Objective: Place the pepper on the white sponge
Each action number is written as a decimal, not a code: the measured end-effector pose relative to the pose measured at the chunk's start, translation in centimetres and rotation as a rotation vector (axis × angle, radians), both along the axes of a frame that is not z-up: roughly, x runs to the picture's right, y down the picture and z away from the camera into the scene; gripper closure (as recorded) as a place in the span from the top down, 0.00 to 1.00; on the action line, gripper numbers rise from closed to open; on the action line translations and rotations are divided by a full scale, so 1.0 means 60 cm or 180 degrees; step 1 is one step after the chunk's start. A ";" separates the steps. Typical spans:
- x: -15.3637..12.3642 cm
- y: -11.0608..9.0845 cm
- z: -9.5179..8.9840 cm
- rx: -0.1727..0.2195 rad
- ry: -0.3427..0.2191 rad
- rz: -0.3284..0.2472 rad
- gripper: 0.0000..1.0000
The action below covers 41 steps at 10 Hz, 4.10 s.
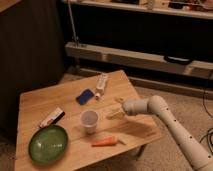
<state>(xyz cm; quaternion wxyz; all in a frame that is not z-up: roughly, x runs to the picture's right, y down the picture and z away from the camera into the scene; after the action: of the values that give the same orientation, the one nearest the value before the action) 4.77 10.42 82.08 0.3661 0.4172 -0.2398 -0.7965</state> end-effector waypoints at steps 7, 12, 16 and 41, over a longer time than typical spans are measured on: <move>0.000 0.000 0.000 0.0000 0.0000 0.0000 0.80; 0.000 0.000 0.000 0.0000 0.0000 0.0000 0.80; 0.000 0.001 0.001 -0.0004 -0.0003 0.0004 0.80; -0.012 0.273 -0.079 0.0509 0.1231 -0.2092 0.70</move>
<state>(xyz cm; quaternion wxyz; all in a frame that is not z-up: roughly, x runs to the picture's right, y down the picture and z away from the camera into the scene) 4.04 26.83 77.31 0.0961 0.1874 -0.2244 -0.9515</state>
